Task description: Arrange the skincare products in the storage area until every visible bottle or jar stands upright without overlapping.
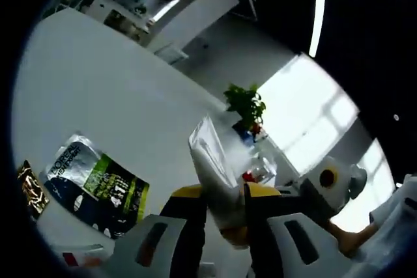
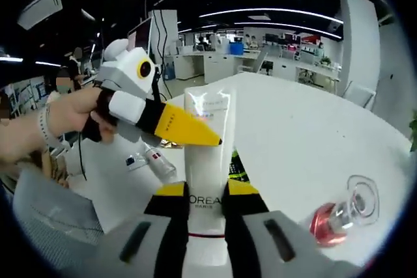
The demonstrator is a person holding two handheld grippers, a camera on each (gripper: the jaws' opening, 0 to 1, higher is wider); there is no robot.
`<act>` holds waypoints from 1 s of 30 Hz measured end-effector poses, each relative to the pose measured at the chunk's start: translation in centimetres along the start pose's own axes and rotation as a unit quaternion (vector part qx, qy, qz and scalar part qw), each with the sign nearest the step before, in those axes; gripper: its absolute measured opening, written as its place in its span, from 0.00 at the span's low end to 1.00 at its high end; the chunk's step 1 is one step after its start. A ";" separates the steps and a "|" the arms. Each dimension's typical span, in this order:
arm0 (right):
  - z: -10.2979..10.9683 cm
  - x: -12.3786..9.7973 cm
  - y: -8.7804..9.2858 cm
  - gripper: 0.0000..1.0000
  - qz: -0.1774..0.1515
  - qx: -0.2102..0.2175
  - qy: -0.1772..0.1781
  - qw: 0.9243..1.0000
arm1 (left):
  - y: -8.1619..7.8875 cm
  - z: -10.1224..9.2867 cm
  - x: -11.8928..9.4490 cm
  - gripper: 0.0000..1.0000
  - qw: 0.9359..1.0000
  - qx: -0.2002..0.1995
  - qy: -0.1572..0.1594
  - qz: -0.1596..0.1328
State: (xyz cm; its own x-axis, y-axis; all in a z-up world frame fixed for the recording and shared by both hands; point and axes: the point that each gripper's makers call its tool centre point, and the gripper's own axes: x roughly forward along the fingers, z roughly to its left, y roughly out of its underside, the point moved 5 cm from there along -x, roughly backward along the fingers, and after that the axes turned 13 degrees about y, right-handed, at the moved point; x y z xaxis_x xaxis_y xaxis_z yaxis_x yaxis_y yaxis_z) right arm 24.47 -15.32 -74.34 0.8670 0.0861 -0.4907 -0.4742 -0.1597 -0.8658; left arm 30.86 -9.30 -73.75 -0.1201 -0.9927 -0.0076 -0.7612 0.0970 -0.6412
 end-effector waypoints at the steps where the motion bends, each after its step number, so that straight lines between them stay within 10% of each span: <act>1: 0.0 -0.1 0.0 0.18 0.000 0.000 0.001 1.000 | 0.1 -0.2 0.4 0.18 1.000 -0.003 0.005 -0.001; 15: -0.6 -1.4 0.6 0.20 -0.010 0.054 -0.003 0.999 | 0.6 -1.0 2.3 0.17 1.000 0.001 0.015 -0.007; 30: -1.5 -2.4 1.0 0.27 -0.013 0.021 0.015 1.000 | 1.7 -2.7 3.8 0.11 1.000 0.021 0.014 -0.002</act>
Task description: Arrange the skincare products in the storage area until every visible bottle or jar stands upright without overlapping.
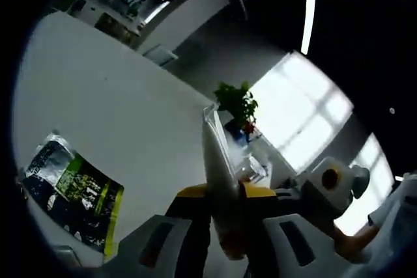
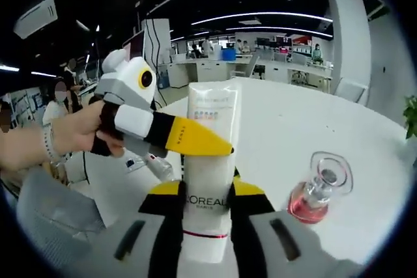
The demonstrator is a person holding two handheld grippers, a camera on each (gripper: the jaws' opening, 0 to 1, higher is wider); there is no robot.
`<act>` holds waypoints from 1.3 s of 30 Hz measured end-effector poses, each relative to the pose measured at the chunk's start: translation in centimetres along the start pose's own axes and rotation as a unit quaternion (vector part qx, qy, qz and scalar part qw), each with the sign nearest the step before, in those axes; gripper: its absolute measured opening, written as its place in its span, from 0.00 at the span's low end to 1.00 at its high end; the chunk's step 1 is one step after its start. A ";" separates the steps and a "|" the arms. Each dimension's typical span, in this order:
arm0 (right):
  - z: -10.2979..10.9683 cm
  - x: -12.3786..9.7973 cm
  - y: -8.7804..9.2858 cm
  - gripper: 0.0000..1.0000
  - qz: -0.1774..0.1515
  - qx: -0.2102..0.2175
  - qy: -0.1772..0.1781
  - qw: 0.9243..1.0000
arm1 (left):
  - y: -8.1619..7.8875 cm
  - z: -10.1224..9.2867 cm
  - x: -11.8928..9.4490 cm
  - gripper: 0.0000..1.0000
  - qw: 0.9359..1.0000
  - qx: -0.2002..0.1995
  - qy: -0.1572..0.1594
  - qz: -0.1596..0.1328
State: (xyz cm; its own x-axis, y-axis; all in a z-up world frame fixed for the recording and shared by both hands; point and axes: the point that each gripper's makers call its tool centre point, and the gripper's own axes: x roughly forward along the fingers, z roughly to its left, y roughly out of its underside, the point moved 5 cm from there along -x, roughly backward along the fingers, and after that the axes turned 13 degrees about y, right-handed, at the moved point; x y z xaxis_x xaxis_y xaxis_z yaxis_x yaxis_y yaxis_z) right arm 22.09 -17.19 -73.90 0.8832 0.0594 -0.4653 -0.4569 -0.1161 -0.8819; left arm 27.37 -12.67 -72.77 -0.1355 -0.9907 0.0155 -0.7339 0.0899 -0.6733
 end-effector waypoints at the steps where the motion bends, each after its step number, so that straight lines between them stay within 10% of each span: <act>1: -0.1 -0.1 0.1 0.27 0.001 -0.006 0.002 1.000 | 0.1 -0.1 0.0 0.11 1.000 0.001 -0.003 0.000; 17: 0.1 -1.0 0.5 0.30 -0.020 -0.030 -0.005 0.999 | 0.4 -1.6 0.1 0.09 0.997 0.074 -0.024 0.022; 25: -0.1 -2.1 1.4 0.26 -0.014 -0.044 -0.008 0.999 | 0.2 -0.9 0.1 0.09 0.984 0.165 -0.039 0.057; 28: -0.7 -2.9 1.7 0.13 -0.013 -0.050 -0.001 0.999 | 0.5 -0.6 0.0 0.09 0.985 0.153 -0.045 0.067; 39: -2.5 -6.5 0.3 0.15 -0.031 -0.045 -0.005 0.998 | 0.7 0.0 1.3 0.09 0.975 0.205 -0.022 0.082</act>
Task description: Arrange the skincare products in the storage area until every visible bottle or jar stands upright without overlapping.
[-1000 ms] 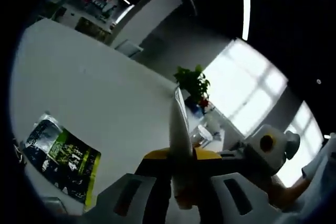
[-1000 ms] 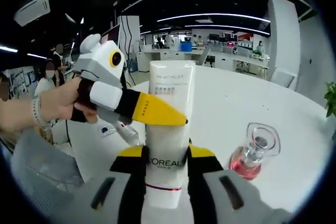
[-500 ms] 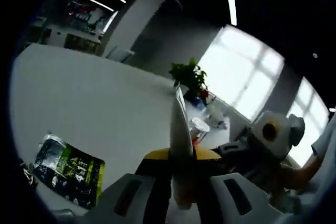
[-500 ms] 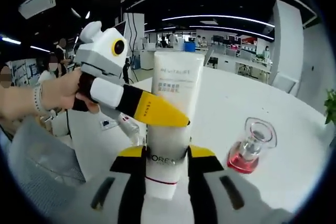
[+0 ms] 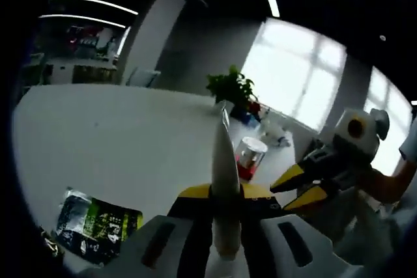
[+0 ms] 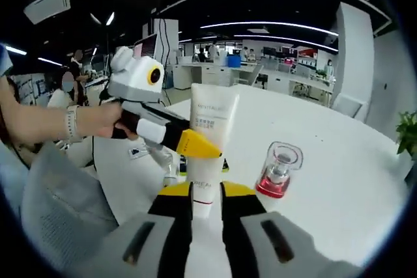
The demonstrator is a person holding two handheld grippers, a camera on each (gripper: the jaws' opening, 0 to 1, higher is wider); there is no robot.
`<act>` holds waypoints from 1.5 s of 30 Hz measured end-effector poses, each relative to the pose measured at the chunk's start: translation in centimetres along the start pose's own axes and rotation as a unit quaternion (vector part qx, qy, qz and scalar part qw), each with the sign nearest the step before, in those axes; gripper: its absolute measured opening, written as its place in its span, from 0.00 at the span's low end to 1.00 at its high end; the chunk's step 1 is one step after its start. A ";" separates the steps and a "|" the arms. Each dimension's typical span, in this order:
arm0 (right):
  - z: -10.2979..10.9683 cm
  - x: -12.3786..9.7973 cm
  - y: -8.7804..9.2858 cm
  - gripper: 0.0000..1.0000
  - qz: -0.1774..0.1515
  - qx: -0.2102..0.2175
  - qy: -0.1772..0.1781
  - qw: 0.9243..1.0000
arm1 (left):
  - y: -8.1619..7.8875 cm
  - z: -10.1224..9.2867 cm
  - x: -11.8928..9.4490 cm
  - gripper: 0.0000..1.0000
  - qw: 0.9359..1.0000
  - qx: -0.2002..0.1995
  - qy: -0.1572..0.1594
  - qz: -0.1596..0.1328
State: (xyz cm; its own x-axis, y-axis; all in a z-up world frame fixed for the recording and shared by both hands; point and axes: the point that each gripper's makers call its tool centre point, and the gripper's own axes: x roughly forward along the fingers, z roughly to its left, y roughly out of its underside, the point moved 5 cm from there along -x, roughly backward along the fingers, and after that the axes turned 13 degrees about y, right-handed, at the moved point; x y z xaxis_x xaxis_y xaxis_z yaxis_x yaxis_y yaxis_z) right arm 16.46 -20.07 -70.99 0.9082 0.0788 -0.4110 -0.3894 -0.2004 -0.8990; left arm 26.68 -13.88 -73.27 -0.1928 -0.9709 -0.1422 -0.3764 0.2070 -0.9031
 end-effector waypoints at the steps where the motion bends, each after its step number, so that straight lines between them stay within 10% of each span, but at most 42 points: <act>1: -0.3 -0.2 -0.1 0.15 -0.001 -0.001 0.000 1.000 | 0.1 0.0 0.4 0.09 1.000 0.011 0.005 0.006; 25: -3.4 -2.5 -0.5 0.10 -0.013 -0.002 0.021 1.000 | 1.7 0.6 2.3 0.10 0.984 0.150 0.076 0.066; 45: -4.0 -2.4 2.0 0.10 0.006 0.036 0.033 0.999 | 2.6 -0.9 2.1 0.13 0.973 0.185 0.135 0.026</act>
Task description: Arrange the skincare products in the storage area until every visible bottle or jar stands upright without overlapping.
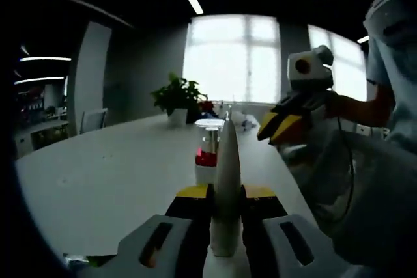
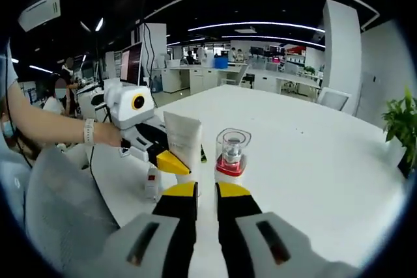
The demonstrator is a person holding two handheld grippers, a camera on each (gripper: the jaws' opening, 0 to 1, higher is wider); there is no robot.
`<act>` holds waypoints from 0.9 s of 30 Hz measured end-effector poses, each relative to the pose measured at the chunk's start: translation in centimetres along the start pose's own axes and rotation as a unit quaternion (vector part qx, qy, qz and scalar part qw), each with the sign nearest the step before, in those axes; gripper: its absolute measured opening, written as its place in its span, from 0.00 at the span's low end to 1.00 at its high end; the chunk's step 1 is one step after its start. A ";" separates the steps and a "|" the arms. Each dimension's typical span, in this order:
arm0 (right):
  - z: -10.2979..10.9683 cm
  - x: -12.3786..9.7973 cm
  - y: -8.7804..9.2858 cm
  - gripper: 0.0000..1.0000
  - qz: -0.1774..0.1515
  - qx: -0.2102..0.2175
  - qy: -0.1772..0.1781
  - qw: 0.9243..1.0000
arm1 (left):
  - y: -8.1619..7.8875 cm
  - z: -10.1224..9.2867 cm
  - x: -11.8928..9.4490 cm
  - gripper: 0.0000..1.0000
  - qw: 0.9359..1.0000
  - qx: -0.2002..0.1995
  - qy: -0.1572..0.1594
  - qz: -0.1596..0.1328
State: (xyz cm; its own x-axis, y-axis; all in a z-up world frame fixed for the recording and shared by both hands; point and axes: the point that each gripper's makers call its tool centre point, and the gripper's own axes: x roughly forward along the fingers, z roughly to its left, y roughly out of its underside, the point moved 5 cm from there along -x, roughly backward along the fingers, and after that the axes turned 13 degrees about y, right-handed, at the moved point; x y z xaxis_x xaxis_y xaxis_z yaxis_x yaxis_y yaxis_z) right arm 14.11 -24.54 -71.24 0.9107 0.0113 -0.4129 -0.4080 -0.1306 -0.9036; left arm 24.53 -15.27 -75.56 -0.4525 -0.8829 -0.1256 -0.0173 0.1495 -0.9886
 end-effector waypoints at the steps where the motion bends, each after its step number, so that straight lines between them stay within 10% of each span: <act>1: 0.0 0.0 0.0 0.10 0.000 0.001 0.000 1.000 | -0.1 0.0 0.1 0.13 1.000 -0.001 0.001 -0.002; 11: -0.3 0.3 0.5 0.14 0.005 0.002 0.000 1.000 | -0.1 0.6 0.0 0.23 0.999 -0.033 -0.015 -0.004; 18: -0.8 1.4 2.0 0.23 0.034 0.000 -0.006 0.999 | 0.7 0.3 -0.4 0.31 0.996 -0.017 -0.038 0.075; 27: -1.5 2.9 2.6 0.24 0.054 -0.013 -0.014 0.998 | 1.8 0.1 -0.9 0.29 0.993 -0.024 -0.062 0.101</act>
State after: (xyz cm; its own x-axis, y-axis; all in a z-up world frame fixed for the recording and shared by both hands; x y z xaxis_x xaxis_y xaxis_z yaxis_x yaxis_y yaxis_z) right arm 15.79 -26.32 -74.64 0.8590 0.0230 -0.5115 -0.5021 -0.1580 -0.8503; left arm 24.96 -14.21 -77.24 -0.3387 -0.8803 -0.3322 0.0191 0.3466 -0.9378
